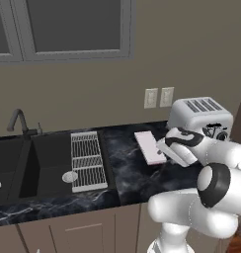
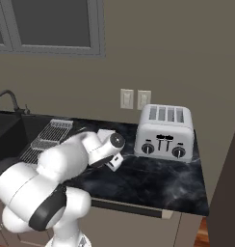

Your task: The ice cube tray has been filled with water. Take the tray and place it in the freezer to make ice. Close the freezer door after placing the tray.

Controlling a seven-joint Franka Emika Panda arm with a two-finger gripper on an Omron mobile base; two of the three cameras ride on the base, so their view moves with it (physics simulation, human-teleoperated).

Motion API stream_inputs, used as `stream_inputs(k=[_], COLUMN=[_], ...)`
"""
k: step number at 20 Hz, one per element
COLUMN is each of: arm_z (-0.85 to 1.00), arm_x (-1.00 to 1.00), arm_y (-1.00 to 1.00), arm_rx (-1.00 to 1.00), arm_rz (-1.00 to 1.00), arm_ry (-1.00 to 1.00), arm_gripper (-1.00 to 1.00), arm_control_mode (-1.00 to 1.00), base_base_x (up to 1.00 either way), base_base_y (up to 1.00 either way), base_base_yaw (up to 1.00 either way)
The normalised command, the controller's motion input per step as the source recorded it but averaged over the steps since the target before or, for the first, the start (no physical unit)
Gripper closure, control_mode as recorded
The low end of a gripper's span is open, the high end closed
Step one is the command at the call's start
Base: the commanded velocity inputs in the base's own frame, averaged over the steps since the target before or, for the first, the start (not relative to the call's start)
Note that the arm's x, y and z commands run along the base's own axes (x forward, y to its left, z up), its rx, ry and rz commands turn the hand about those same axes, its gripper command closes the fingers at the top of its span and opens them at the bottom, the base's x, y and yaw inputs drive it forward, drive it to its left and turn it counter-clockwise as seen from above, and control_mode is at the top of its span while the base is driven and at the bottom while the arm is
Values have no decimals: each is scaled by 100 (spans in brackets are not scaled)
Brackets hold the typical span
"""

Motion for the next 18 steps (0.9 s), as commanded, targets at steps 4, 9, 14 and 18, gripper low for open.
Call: stream_inputs(k=[4,9,14,18], arm_z=[-23,-25,-18,-10], arm_x=[16,9,12,20], arm_y=[0,0,16,26], arm_rx=[0,1,0,0], arm_rz=[-4,-3,-1,0], arm_ry=[2,0,0,0], arm_gripper=[-100,-100,-100,-100], arm_control_mode=[-100,-100,-100,-100], base_base_x=[0,0,0,0], base_base_y=[0,0,0,0], base_base_yaw=[0,0,0,0])
